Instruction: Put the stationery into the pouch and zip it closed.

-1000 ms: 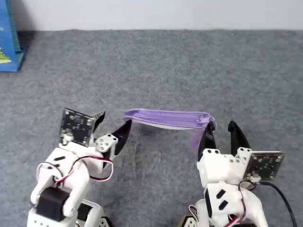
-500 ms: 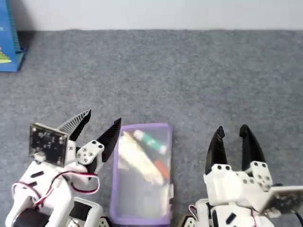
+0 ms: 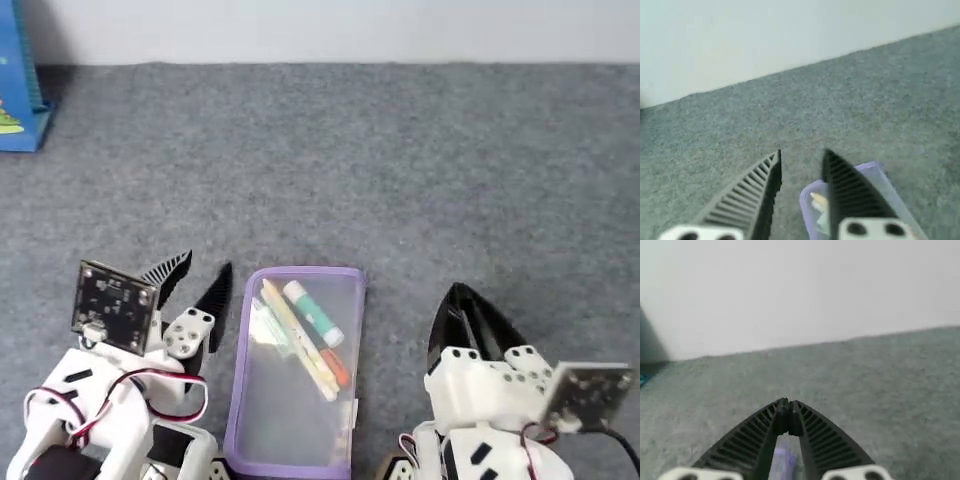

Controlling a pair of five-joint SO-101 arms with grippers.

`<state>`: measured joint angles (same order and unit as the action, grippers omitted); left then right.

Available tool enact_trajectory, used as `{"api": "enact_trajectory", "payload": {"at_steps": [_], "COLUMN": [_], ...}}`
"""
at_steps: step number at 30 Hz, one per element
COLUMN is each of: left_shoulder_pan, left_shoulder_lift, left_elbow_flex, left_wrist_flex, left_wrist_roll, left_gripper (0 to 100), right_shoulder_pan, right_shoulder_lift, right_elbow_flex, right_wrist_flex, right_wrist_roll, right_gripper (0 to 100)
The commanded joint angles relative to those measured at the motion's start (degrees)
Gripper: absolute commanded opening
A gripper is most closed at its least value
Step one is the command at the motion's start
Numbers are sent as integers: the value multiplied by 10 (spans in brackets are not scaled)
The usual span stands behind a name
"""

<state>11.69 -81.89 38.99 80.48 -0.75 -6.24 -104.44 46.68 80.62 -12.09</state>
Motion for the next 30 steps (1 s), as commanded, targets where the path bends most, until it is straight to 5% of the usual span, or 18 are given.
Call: {"api": "enact_trajectory", "payload": {"at_steps": [1,12,21,30], "left_shoulder_pan": [-4,-9,-106,-124], "left_shoulder_lift": [-4,-4,-4,-4], "left_elbow_flex": [-15,121,225,313], "left_wrist_flex": [0,-18,-133,-203], "left_wrist_roll": [-50,-41,22,22], "left_gripper": [18,44,40,39], "right_shoulder_pan": [-3,-3,-5,-39], "right_shoulder_lift": [5,5,5,5], "right_elbow_flex": [11,123,126,245], "right_wrist_flex": [20,29,28,-80], "right_wrist_roll": [-6,-4,-3,42], "right_gripper": [20,9,9,9]}}
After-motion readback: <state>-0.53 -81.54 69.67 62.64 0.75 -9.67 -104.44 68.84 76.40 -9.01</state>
